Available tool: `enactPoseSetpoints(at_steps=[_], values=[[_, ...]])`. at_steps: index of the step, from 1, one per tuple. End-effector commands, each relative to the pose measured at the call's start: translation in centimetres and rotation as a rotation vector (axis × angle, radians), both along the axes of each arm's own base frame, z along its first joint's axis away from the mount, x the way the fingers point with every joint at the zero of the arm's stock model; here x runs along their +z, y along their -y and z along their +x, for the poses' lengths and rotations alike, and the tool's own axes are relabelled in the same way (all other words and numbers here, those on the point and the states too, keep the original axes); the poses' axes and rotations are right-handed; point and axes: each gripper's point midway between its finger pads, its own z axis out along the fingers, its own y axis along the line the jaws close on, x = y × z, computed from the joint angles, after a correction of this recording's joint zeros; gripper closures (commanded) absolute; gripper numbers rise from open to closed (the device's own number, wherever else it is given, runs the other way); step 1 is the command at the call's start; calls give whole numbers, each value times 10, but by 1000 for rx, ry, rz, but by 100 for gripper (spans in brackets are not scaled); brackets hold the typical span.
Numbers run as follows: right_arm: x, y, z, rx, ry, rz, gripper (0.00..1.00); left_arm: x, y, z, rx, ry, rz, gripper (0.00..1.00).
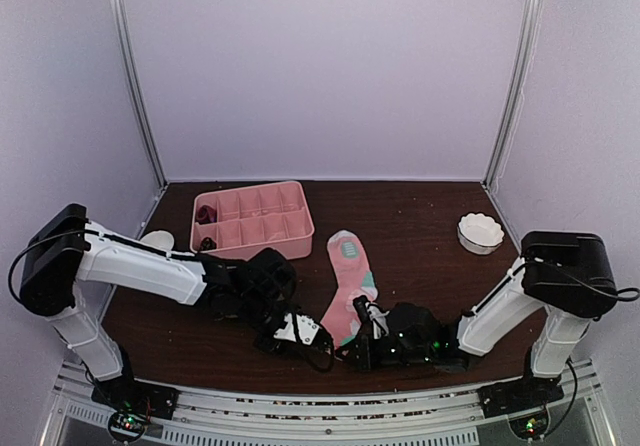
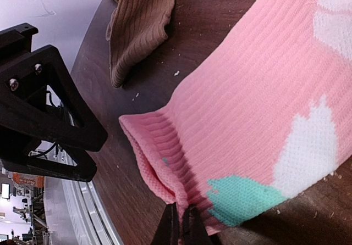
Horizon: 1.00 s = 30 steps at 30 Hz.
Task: Roll the socks
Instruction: Pick up the sock from the center of the board.
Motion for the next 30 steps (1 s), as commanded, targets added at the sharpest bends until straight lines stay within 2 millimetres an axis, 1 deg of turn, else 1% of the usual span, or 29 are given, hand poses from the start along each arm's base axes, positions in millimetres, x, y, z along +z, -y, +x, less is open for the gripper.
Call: enactPoseSetpoints(at_steps=[1,6,11,17,21,25,27,30], values=[[-72,56,-30,13,-181,-279,100,-3,15,13,-28,79,-32,59],[-73,58,-29,9,-203,-279,100,-15,16,11,-58,81,2,62],[-75,59,-29,14,-221,-281,100,-16,19,12,-63,99,-6,63],[-75,60,-31,32,-231,-284,100,-20,25,18,-56,119,5,61],[-74,61,-31,38,-235,-280,100,-23,27,15,-74,123,16,60],[-72,60,-31,48,-234,-275,100,-27,31,21,-56,130,35,60],[-72,59,-30,51,-238,-271,100,-26,32,21,-52,129,35,61],[-72,59,-31,59,-245,-271,100,-16,31,17,-58,116,20,61]])
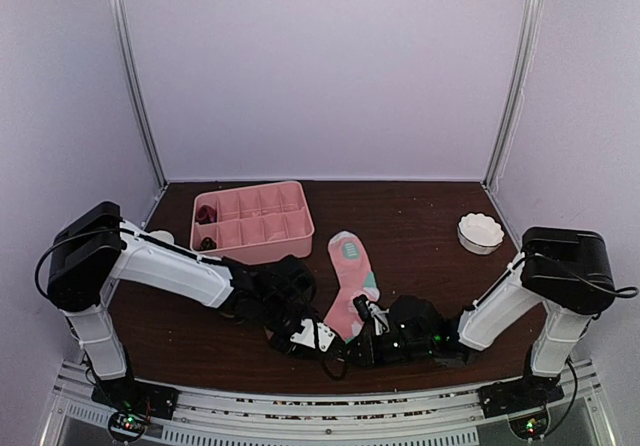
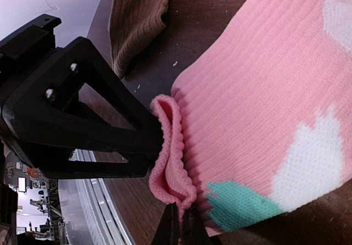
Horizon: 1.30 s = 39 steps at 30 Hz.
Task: Roll the socks
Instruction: Pick up the sock from the center of the board.
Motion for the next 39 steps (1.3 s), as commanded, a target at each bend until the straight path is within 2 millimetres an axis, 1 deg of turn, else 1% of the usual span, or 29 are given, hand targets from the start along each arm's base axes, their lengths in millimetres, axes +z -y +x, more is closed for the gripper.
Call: enactPoseSetpoints(at_steps=[1,4,7,14,21,28,31,35,39], values=[[-71,56,-30,31,-149,-298,100,16,6,-1,-9,12,-35,61],[-71,56,-29,31,-150,-300,100,21,-2,-8,-29,0,-29,61],[-69,55,-27,32,-148,-302,100,17,-5,-9,-34,-2,-17,61],[-67,54,-25,31,-145,-304,100,5,2,-3,-27,4,8,62],[-63,49,-23,46,-141,-302,100,-9,6,9,0,40,31,62],[-62,50,-25,58,-150,-301,100,-10,10,16,11,65,30,63],[-58,51,-24,55,-146,-287,100,-18,7,18,11,68,68,66],[-52,49,-21,55,-147,-261,100,-33,-2,18,1,76,133,70],[-49,49,-19,64,-140,-262,100,-40,-10,17,4,66,174,75]])
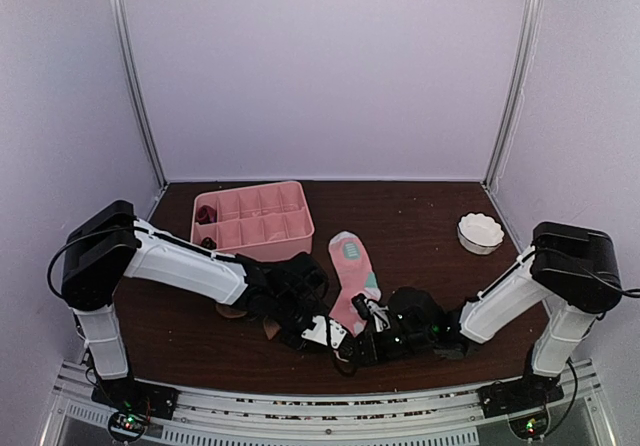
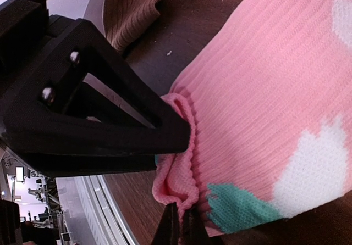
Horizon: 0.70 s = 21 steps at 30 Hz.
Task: Roll the socks
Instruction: Pick up the sock from the center of the board.
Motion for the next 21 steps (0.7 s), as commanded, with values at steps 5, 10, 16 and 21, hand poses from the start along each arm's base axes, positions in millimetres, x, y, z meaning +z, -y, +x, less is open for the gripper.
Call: enactPoseSetpoints(at_steps=[5,10,16,21], values=[[-45,48,-11,-18,-49,-253,89,-38,-36,-6,29,-28,178,87],[-31,53,9,-63,88,-299,71,-35,-39,-14,61,-121,190,95],[19,69,28,-143,504,-378,51,-16,-35,-17,127,-363,201,96],[45,69,11,-101,758,-340,42,-6,-33,-24,141,-511,224,96]])
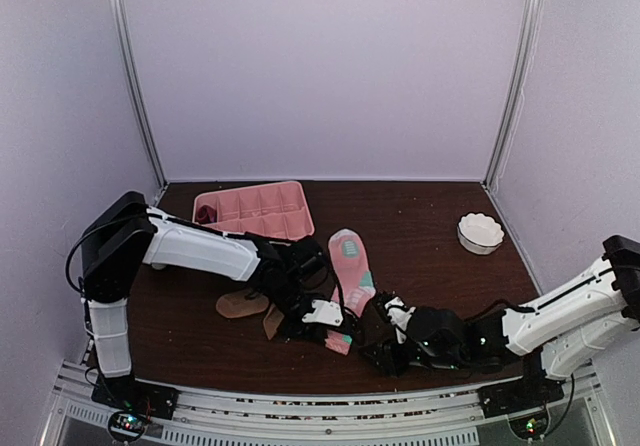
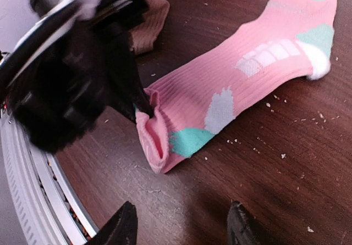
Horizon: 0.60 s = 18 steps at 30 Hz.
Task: Roll the socks
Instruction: Pick up the sock from the center of the board.
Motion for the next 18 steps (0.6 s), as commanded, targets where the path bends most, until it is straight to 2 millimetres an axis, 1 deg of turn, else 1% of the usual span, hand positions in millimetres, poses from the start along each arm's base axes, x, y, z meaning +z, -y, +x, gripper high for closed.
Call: enactPoseSetpoints(at_steps=[1,3,5,7,9,10,13,15,18], values=[[9,20,3,8,292,-111,38,-6,-22,-26,35,-238,121,96],[13,14,-4,49,353,-147,32,-5,-20,-27,41,-272,130,95],[14,12,-6,64,405,-211,27,-6,-20,-29,41,-304,146,94],[21,5,-5,69,470,-257,25,-6,-19,-31,42,-346,161,94],[23,-6,-7,108,519,-299,24,-6,-18,-32,39,-388,178,92],[24,-15,-11,145,537,-316,25,-5,-18,-33,39,-403,186,92],[16,-43,-26,297,550,-355,30,-4,-17,-31,45,-434,185,91],[9,-53,-31,355,560,-378,31,-3,-17,-29,51,-439,181,91],[3,-61,-32,395,579,-392,31,-5,-19,-27,52,-439,182,91]])
